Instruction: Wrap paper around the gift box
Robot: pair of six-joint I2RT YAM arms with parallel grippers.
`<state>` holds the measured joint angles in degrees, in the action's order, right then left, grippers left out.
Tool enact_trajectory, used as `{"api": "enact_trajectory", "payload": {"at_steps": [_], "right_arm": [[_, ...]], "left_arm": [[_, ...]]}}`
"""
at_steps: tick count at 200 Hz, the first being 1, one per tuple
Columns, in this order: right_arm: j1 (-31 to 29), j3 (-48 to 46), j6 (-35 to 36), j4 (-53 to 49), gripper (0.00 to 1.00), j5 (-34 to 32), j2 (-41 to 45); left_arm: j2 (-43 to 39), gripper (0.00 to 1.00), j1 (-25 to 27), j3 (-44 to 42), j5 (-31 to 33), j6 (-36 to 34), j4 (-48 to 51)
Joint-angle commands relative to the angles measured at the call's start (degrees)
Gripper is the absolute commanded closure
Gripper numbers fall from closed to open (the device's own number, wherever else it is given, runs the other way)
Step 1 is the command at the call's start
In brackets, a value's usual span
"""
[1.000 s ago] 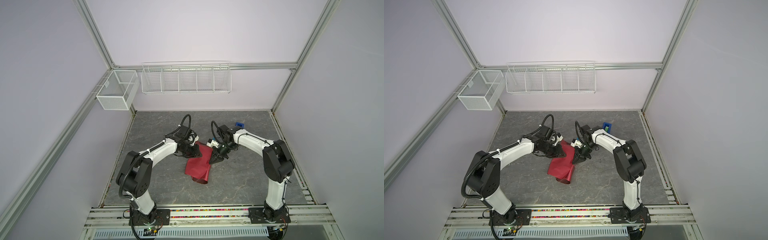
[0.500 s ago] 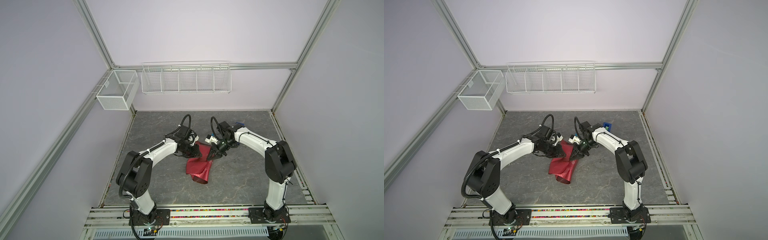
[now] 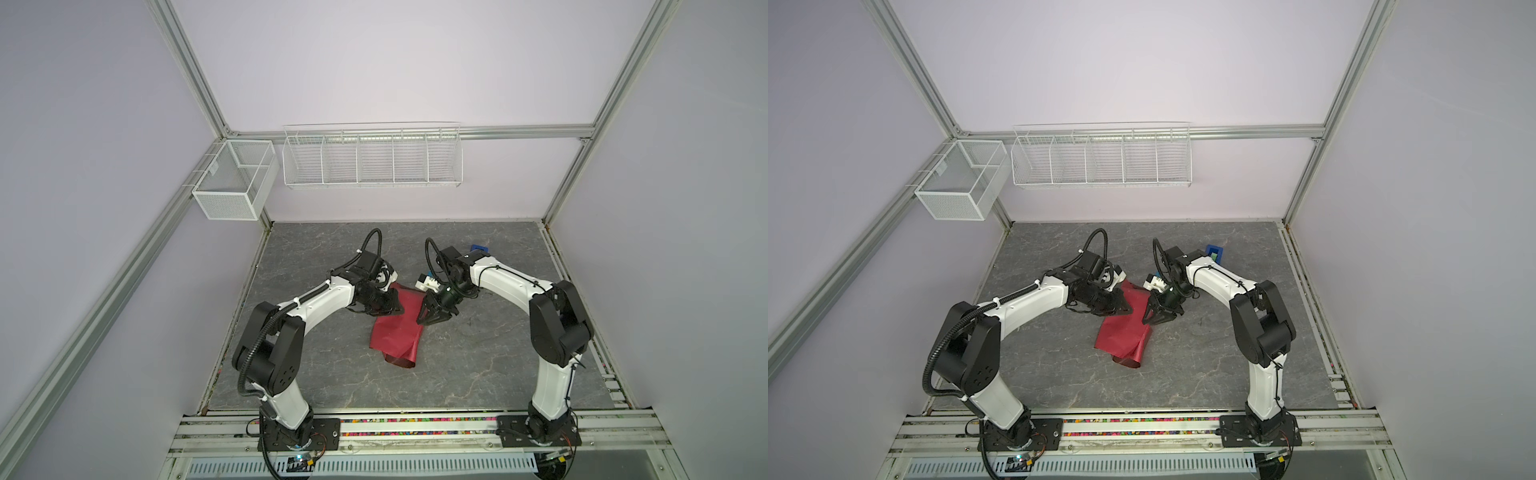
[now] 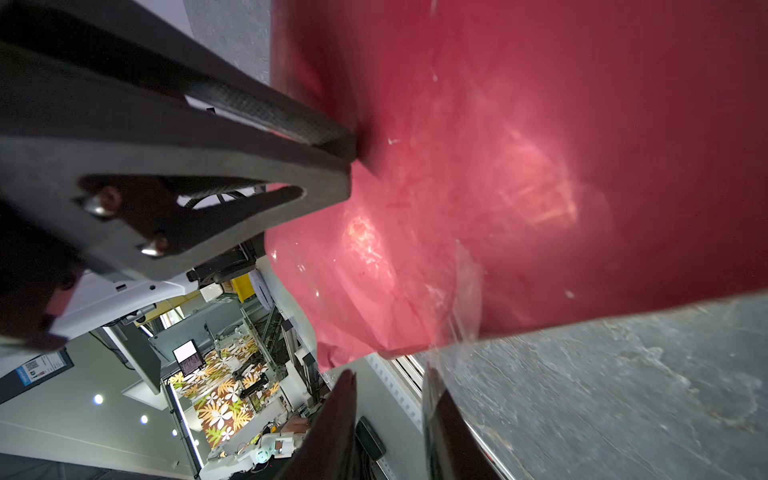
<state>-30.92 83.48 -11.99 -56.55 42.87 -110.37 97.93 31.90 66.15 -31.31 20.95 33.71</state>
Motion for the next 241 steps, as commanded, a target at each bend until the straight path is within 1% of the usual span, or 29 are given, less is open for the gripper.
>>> {"api": "enact_trajectory", "payload": {"at_steps": [1,31,45,96,137,174,241], "right_arm": [[0.29,-0.18,0.74,-1.27,0.71,-0.18,-0.11],[0.19,0.23,0.57,0.13,0.84,2.35,0.67],[0.04,0.78,0.48,0.73,0.86,3.84,0.56],[-0.55,2.74,1.30,0.70,0.88,4.93,-3.89],[0.46,2.24,1.80,0.21,0.88,3.02,-7.09],[2.12,1.10,2.87,-0.88,0.88,1.01,-8.19],[2.77,1.25,4.31,-2.17,0.90,1.28,-9.60]], "left_arm": [[3.27,0.84,0.88,-2.87,5.29,-0.21,7.33],[3.16,0.84,0.88,-3.04,5.30,-0.21,7.33],[3.10,0.84,0.88,-3.09,5.30,-0.14,7.37],[2.88,0.84,0.90,-2.87,5.38,-0.03,7.34],[2.53,0.84,0.91,-2.87,5.55,0.47,6.90],[2.47,0.84,0.97,-2.74,5.39,1.87,5.63],[1.50,0.83,1.10,-2.65,3.94,4.70,2.65]]}}
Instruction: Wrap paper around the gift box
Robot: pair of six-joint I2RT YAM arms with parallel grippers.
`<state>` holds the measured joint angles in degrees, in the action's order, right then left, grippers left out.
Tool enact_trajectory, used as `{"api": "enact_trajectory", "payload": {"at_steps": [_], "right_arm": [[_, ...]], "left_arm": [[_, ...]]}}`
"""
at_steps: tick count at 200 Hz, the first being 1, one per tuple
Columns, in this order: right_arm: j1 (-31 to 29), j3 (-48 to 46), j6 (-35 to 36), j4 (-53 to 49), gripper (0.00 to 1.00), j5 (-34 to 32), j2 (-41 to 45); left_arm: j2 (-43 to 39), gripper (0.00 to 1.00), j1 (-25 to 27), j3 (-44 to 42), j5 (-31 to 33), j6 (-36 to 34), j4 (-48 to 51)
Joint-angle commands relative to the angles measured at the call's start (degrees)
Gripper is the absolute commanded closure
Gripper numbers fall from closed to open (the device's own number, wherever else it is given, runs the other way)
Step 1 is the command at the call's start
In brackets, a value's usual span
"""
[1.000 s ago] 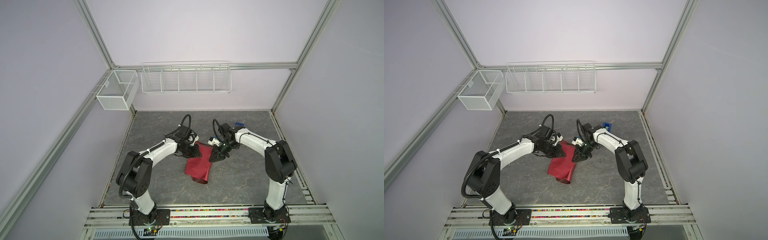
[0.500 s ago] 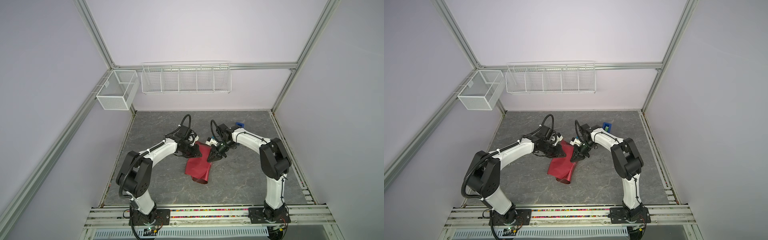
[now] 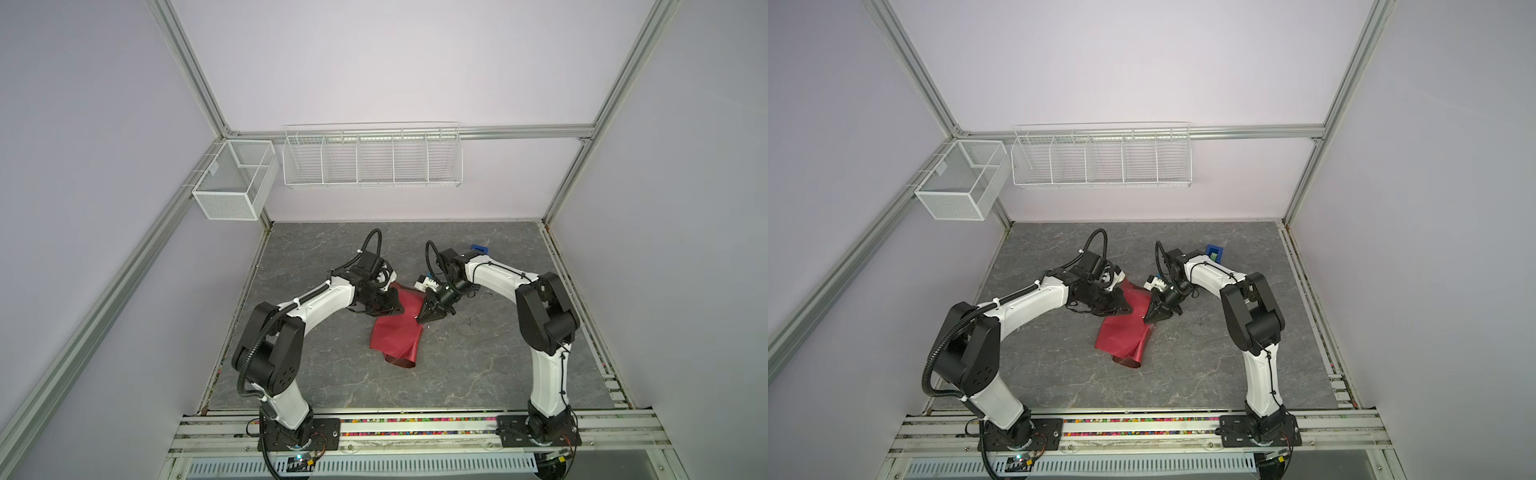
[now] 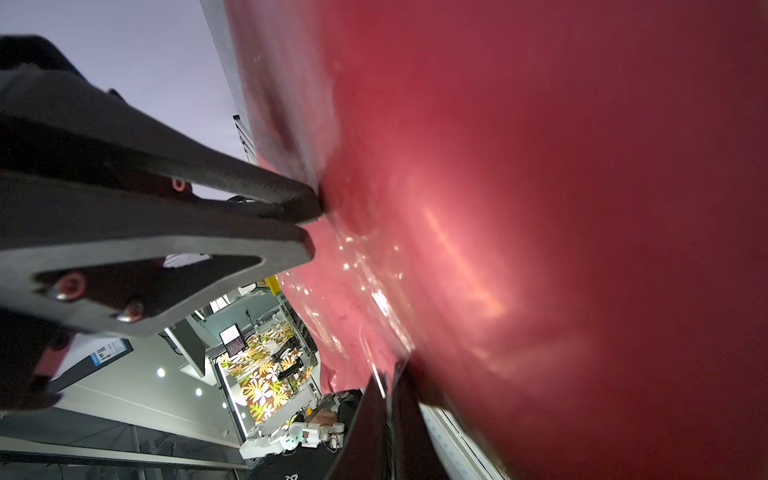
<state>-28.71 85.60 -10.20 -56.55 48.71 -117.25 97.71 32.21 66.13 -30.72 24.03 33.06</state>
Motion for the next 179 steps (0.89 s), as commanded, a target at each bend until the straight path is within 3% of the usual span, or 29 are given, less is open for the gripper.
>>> {"api": "enact_trajectory", "payload": {"at_steps": [1,54,98,179], "right_arm": [[0.53,-0.88,2.49,-2.16,0.90,-4.57,-2.72],[0.63,-1.19,2.73,-2.53,0.90,-4.59,-2.44],[0.67,-1.07,2.17,-2.16,0.90,-4.55,-2.36],[0.71,-1.23,1.95,-2.09,0.91,-4.52,-1.88]], "left_arm": [[1.71,0.83,0.77,-2.65,3.32,1.67,3.27],[-2.83,0.81,1.23,-0.50,1.46,5.34,0.80],[0.26,0.89,5.70,2.33,-3.27,8.60,-3.93],[0.67,0.94,6.64,3.95,1.14,8.92,-3.25]]}}
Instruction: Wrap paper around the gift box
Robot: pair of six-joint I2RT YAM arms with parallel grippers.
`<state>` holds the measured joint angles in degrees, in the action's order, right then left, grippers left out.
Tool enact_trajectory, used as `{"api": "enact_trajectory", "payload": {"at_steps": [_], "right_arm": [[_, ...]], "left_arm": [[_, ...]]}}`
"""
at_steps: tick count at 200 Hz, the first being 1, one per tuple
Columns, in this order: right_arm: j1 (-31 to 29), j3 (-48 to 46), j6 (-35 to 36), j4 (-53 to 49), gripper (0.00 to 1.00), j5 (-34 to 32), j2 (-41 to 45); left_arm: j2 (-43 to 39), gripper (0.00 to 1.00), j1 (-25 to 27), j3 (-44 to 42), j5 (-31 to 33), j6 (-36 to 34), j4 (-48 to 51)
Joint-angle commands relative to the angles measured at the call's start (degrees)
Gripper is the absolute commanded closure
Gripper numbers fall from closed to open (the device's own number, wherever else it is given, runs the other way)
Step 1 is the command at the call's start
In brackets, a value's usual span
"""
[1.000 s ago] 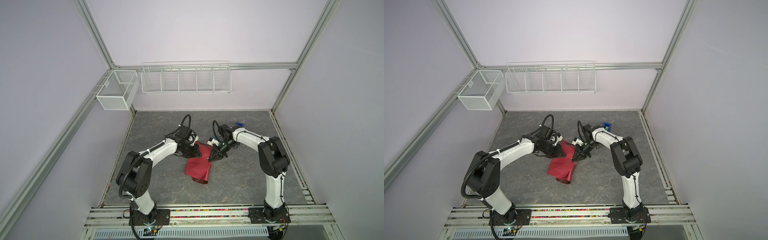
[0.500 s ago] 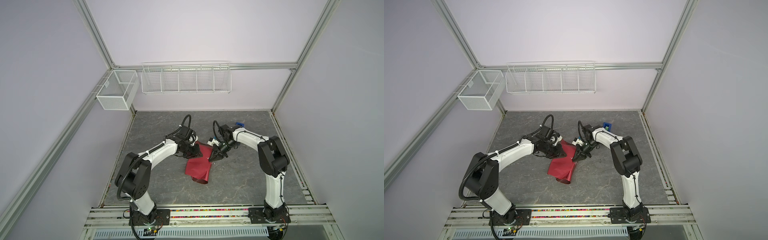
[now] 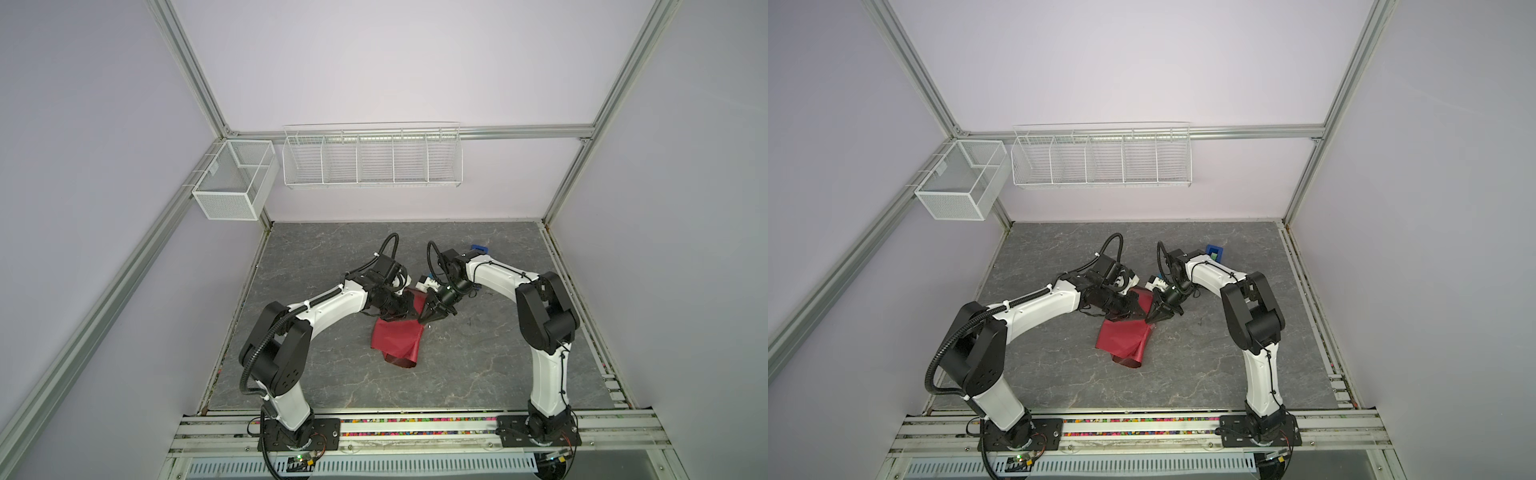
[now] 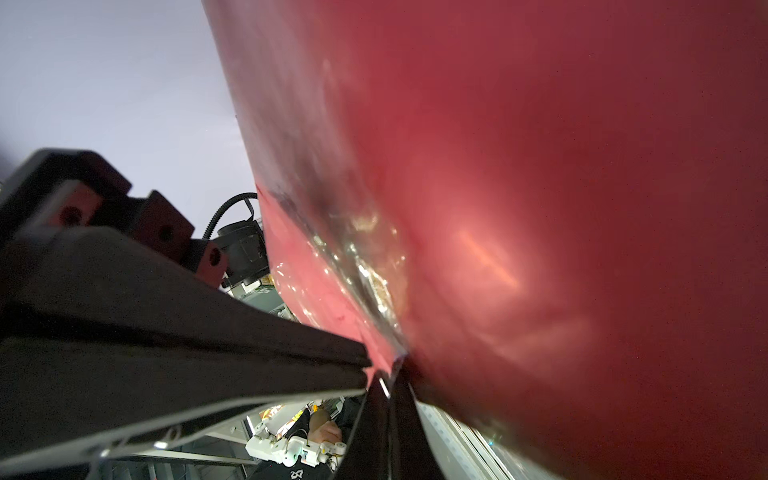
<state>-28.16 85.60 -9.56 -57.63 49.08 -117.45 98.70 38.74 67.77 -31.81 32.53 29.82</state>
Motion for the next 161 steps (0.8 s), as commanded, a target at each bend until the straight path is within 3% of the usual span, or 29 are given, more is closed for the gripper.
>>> {"api": "enact_trajectory", "payload": {"at_steps": [1,121,161], "right_arm": [[0.14,-1.23,1.31,-1.01,0.91,-4.88,-1.66],[0.06,-1.93,0.53,-0.37,0.90,-4.78,-0.88],[-0.14,-2.87,-0.26,0.06,0.74,-2.55,2.64]], "left_arm": [[-0.37,0.94,0.11,2.34,2.26,0.42,-0.02],[4.84,0.95,0.02,2.06,5.69,-0.79,0.37],[5.39,0.95,0.02,-0.89,6.62,-1.13,0.17]]}}
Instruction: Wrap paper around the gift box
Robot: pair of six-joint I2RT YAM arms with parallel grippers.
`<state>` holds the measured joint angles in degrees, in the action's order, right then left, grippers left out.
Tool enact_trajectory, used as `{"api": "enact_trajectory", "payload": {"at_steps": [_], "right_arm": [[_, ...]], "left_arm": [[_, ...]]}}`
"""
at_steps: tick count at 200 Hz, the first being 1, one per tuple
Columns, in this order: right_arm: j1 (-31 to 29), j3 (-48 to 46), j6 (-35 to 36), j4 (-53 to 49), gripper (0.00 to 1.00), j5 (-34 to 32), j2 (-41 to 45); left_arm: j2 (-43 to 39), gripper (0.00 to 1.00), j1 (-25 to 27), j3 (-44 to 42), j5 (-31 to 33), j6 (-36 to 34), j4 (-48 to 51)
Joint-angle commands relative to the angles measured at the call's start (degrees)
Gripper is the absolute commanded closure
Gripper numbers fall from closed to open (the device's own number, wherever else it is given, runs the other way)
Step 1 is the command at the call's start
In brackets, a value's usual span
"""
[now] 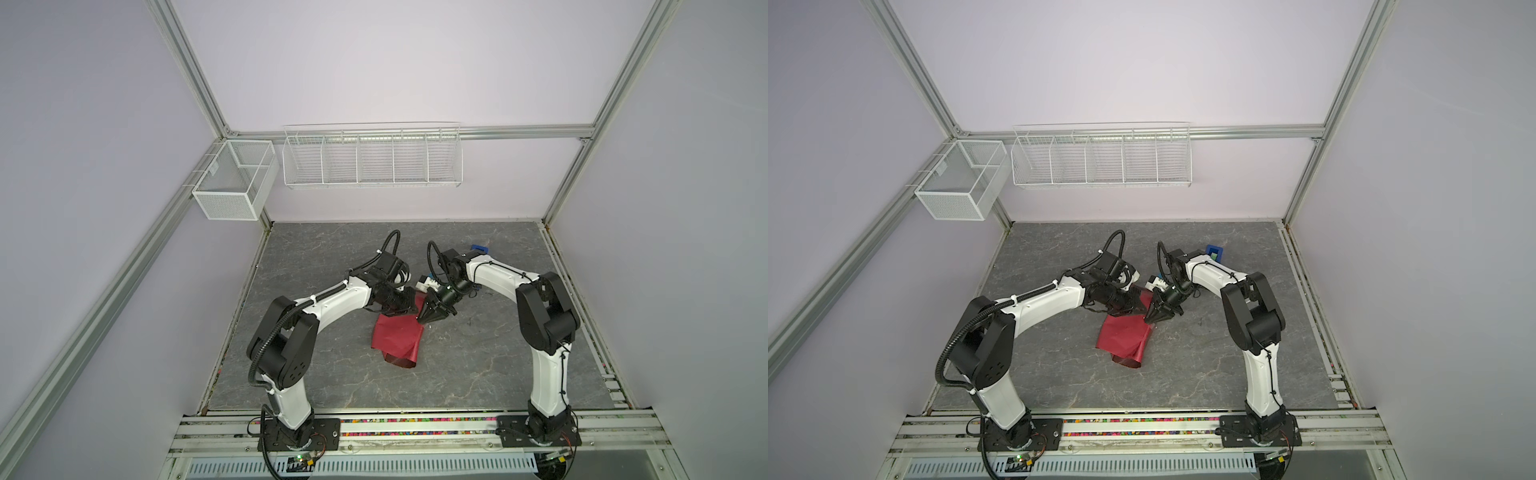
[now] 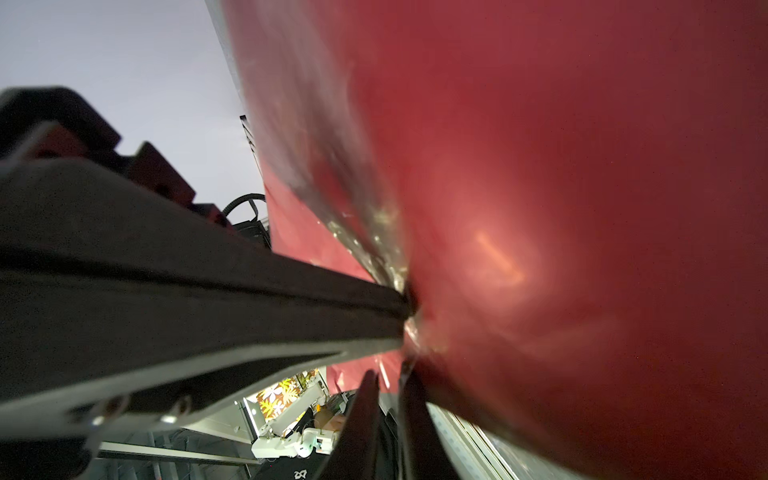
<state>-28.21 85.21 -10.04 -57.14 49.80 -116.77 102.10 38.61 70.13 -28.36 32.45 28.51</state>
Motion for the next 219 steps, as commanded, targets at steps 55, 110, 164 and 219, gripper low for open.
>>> {"api": "enact_trajectory", "payload": {"at_steps": [55,110,164,219], "right_arm": [[-0.48,-7.71,-3.29,2.81,0.68,-2.50,7.89],[-0.56,-10.70,-5.35,6.76,0.74,-3.21,8.09],[-0.88,-13.48,-10.18,12.72,0.85,-5.53,7.19],[-1.85,-17.07,-14.76,16.17,0.83,-9.49,8.93]], "left_arm": [[1.92,0.95,0.06,-4.30,3.53,-1.16,1.47],[1.70,0.95,0.06,-3.88,3.44,-1.33,1.85],[1.61,0.96,0.06,-4.13,3.40,-1.28,1.99],[1.52,0.96,0.08,-4.34,3.49,-1.29,2.07]]}}
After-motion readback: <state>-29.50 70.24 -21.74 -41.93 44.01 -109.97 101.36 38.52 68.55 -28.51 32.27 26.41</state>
